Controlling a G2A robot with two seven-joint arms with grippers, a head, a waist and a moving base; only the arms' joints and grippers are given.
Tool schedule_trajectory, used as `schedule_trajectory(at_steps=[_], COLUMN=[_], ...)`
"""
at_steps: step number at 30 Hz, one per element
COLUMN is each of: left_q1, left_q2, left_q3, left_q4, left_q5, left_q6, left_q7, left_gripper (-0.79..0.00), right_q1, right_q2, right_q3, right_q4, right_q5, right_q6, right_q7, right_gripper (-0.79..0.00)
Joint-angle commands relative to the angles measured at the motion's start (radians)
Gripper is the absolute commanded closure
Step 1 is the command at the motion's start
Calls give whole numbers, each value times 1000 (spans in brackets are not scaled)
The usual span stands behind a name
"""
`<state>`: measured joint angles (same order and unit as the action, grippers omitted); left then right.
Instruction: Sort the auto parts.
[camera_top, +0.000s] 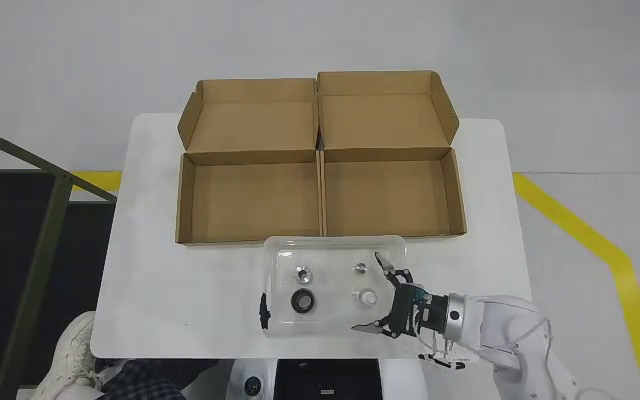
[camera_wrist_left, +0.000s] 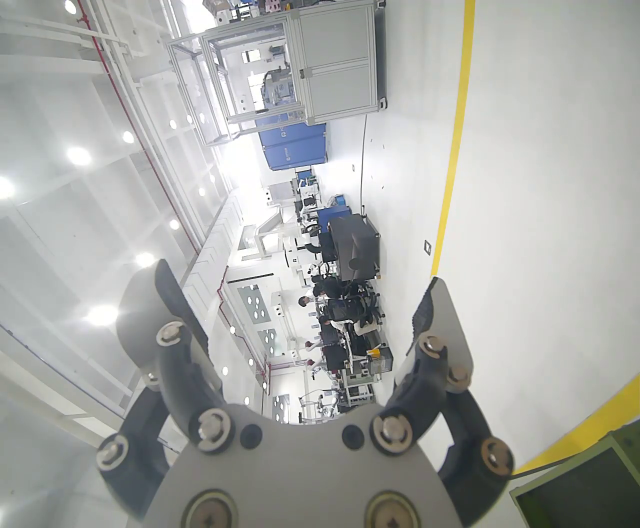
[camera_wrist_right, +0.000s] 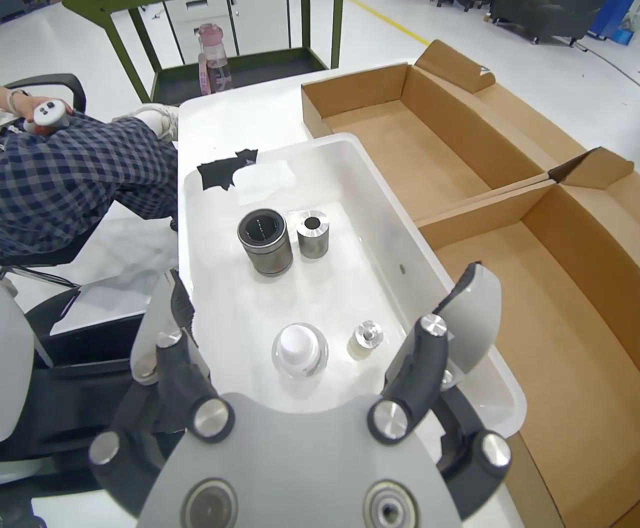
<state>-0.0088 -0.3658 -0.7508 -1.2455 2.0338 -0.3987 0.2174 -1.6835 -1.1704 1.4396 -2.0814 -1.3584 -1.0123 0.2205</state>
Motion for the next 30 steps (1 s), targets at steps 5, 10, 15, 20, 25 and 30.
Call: schedule_trajectory(at_steps=[5,10,15,20,25,30], left_q1=[0,0,0,0,0,0], left_q2=[0,0,0,0,0,0], left_q3=[0,0,0,0,0,0], left_q4=[0,0,0,0,0,0], left_q5=[0,0,0,0,0,0], left_q6=[0,0,0,0,0,0], left_q7=[0,0,0,0,0,0], left_gripper=[-785,-785,-785,-785,-785,-785], right_q1=[6,9,15,20,26,29], right_q2=[14,24,31,37,43,49], right_q3=[-12,-9,-9,-18,-29,-39], right_q4=[-4,6,12,22,27,33], right_q5=[-18,-17,-29,-49,-72,-89], right_q6=[0,0,12,23,29,32], right_q7=[63,84,97,103,108,109], right_gripper=[-785,-785,-785,-785,-705,-730])
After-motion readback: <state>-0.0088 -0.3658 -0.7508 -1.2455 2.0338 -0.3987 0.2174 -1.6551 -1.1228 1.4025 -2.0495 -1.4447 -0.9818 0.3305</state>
